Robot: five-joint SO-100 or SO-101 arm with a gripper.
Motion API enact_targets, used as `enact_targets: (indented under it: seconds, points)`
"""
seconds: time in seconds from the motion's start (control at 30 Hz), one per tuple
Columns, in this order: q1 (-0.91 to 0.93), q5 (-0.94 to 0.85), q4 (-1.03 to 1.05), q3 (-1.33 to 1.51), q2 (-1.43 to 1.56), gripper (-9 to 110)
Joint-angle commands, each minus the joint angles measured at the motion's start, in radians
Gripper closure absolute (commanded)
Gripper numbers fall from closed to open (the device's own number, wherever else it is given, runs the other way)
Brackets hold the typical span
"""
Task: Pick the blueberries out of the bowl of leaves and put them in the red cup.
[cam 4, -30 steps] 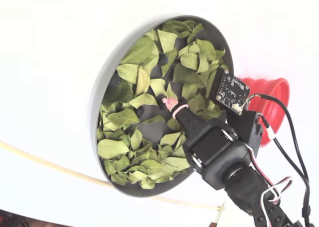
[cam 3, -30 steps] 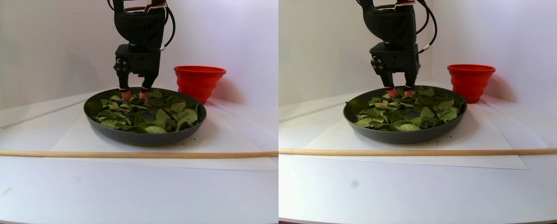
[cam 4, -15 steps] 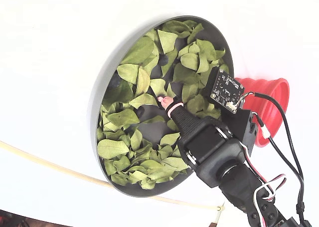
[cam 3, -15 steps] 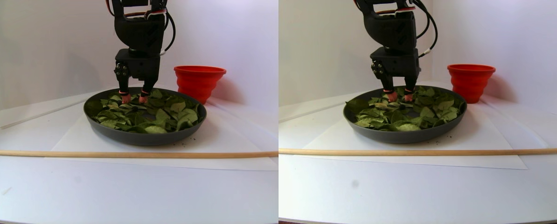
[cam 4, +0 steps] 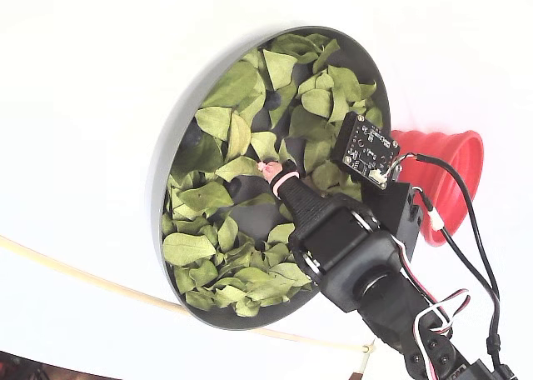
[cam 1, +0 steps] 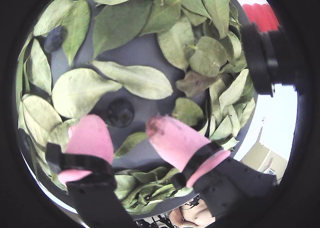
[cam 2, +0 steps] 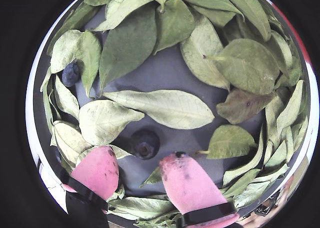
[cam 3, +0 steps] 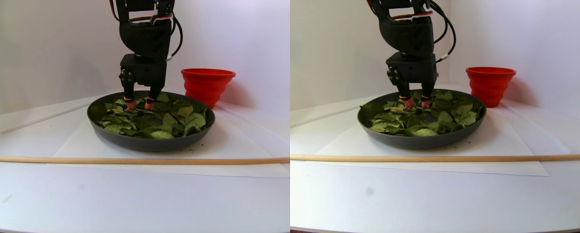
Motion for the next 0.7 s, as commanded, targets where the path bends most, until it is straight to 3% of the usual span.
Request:
enact_targets:
  seconds: [0.0, 0.67]
  points:
    - [0.005, 0.012, -0.023, -0.046, 0.009, 86]
    - [0.023, 0.021, -0.069, -0.078, -0.071, 86]
